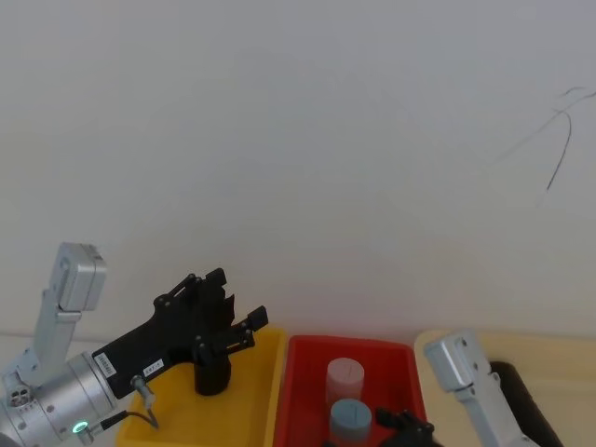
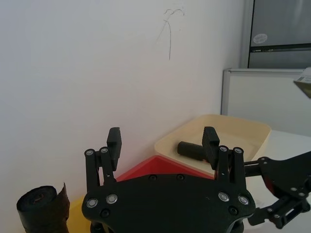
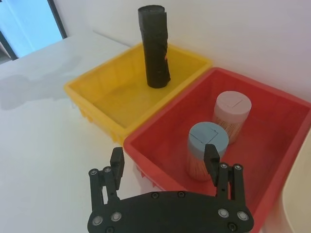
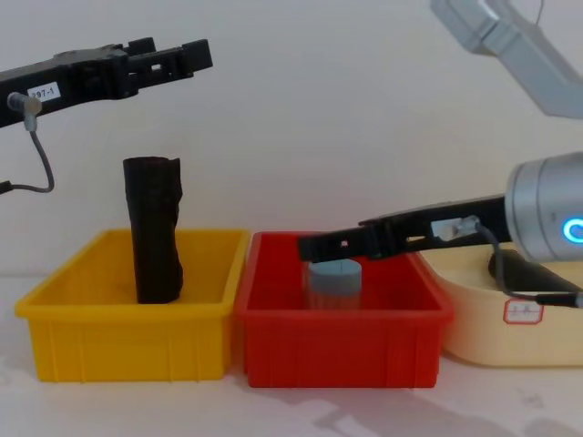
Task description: Pick up the garbage bag with the one hand and transfer it to the other hand.
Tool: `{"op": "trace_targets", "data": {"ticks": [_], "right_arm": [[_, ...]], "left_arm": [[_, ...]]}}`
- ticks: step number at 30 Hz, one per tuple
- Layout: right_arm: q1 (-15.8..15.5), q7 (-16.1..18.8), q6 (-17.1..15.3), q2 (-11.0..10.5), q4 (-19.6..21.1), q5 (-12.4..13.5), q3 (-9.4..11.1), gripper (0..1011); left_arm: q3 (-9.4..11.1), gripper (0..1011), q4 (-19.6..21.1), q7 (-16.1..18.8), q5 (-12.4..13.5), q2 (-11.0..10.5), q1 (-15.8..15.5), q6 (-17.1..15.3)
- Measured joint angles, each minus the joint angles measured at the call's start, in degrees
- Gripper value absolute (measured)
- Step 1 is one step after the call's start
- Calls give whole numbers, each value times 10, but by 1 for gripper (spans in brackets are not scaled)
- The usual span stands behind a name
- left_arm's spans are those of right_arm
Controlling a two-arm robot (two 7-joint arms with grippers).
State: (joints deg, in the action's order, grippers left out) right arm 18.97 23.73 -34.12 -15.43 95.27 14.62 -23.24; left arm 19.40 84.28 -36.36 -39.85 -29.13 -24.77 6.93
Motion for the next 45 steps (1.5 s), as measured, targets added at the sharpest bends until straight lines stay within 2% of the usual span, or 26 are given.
{"op": "trace_targets", "data": {"ticks": [12, 26, 45], "right_arm": [[21, -17, 8, 18, -43, -2, -9, 1001], [52, -33, 34, 33, -101, -14, -24, 1001], [91, -58, 46, 67, -180, -27, -26, 1001]], "left_arm": [[0, 1001, 0, 0, 0, 0, 0, 0], [0, 1001, 0, 0, 0, 0, 0, 0], [0, 1002, 0, 0, 0, 0, 0, 0]]}}
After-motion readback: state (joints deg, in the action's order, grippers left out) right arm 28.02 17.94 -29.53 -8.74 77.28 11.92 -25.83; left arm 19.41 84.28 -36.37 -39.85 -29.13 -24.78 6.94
